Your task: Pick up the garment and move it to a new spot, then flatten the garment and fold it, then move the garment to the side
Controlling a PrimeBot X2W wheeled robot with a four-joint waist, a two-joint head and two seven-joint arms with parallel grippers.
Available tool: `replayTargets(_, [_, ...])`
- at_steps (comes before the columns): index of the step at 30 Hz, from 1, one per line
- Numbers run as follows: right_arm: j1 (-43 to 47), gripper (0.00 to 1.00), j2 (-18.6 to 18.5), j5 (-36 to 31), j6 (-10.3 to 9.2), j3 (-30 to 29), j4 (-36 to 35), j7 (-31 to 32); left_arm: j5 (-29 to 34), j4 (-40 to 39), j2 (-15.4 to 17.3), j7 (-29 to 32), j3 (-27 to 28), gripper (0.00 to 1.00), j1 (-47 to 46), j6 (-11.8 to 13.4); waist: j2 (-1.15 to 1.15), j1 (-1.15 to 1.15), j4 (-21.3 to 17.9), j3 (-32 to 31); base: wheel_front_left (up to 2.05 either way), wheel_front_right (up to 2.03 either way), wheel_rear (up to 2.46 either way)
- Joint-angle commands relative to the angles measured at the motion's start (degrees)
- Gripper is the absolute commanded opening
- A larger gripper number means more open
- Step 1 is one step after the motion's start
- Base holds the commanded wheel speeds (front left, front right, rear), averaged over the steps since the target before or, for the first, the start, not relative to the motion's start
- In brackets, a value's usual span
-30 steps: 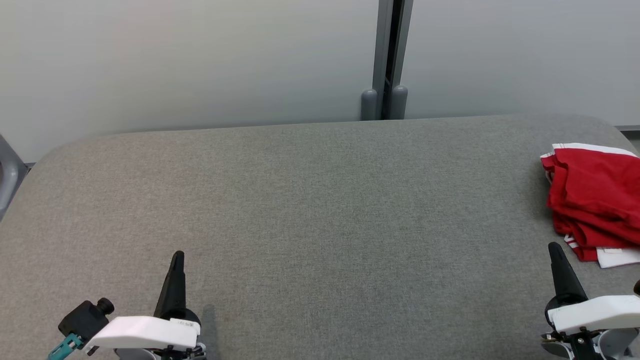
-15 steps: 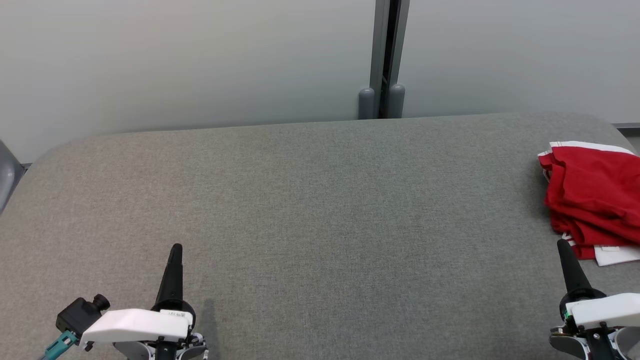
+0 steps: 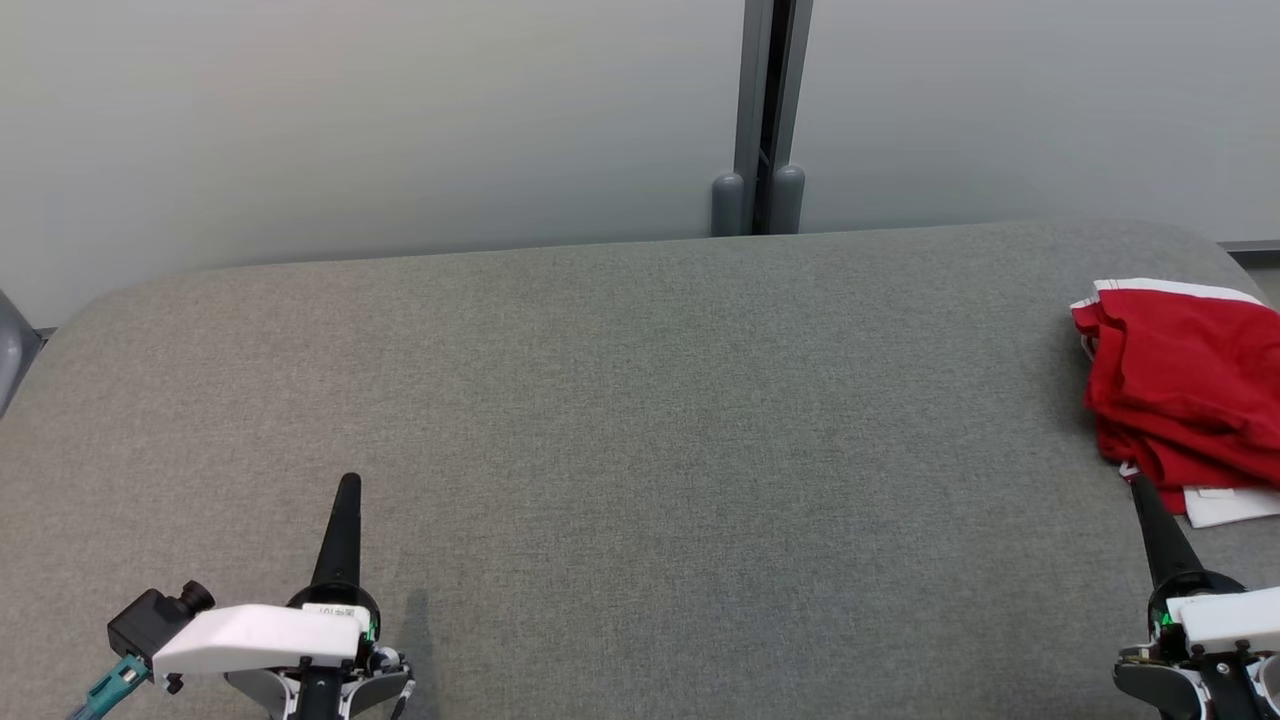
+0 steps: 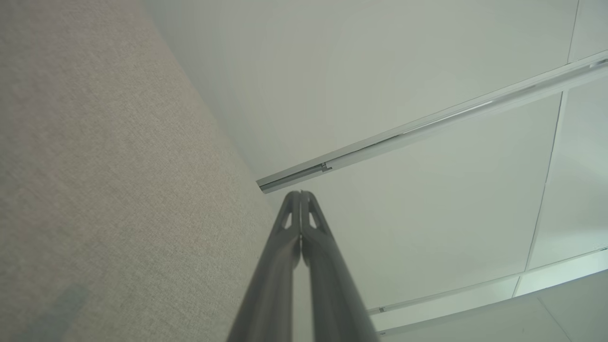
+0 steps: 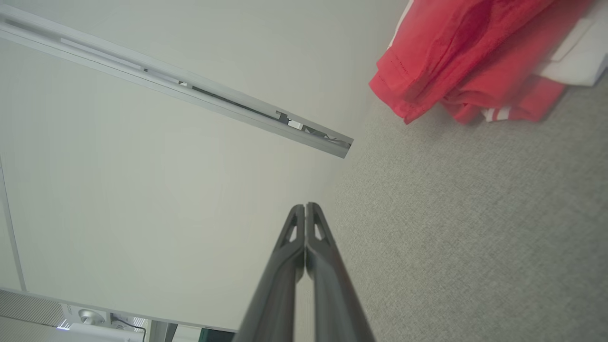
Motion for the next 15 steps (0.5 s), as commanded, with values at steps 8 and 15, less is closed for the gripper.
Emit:
replayTargets(8, [-1.1, 0.0, -0.6, 5.5, -0.01, -1.6, -0.8, 1.8, -4.6, -0.6, 0.4, 0.9, 0.4, 0.0, -2.0, -0.6, 0.0, 0.0, -0.2, 0.1, 0.0, 0.0, 0.0])
replayTargets(15, [-1.1, 0.0, -0.6, 9.9, -0.01, -2.7, -0.9, 3.3, -8.5, -0.6, 0.4, 1.7, 0.6, 0.0, -2.6, -0.8, 0.0, 0.0, -0.5, 0.2, 0.0, 0.0, 0.0])
